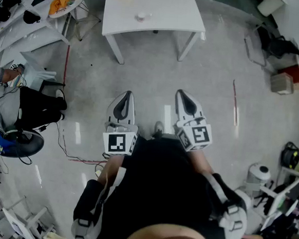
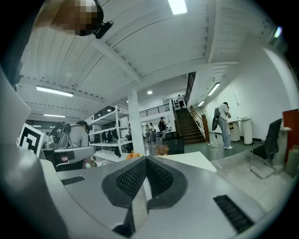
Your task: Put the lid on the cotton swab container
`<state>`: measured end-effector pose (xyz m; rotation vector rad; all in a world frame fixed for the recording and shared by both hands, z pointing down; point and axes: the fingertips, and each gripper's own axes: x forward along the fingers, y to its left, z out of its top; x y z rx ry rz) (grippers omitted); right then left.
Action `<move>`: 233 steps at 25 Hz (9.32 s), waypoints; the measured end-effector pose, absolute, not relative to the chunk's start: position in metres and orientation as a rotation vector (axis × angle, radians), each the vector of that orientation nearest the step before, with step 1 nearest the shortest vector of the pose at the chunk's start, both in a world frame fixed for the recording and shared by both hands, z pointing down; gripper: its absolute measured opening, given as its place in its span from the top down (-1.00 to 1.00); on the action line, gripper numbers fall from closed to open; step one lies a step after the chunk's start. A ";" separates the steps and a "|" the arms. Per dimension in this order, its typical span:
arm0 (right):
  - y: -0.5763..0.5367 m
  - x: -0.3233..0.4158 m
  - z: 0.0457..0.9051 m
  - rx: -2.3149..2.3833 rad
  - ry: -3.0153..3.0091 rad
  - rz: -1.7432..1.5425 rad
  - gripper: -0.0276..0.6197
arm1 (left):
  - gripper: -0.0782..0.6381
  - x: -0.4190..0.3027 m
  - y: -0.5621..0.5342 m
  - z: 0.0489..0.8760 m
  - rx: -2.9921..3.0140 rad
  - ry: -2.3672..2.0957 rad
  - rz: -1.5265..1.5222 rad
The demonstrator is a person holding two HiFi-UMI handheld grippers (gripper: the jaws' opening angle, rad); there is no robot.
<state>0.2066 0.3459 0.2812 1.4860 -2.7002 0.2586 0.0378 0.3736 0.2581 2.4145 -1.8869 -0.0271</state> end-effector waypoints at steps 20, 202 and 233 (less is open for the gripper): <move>0.355 0.194 0.258 1.492 -2.823 0.221 0.80 | 0.76 0.030 0.379 0.257 2.414 -1.895 -0.035; -0.246 0.014 0.579 0.353 -2.528 0.028 0.36 | 0.16 0.015 -0.255 0.643 2.632 -1.161 0.713; -0.244 -0.006 0.597 0.382 -2.311 0.046 0.43 | 0.16 0.006 -0.253 0.647 2.605 -1.134 0.706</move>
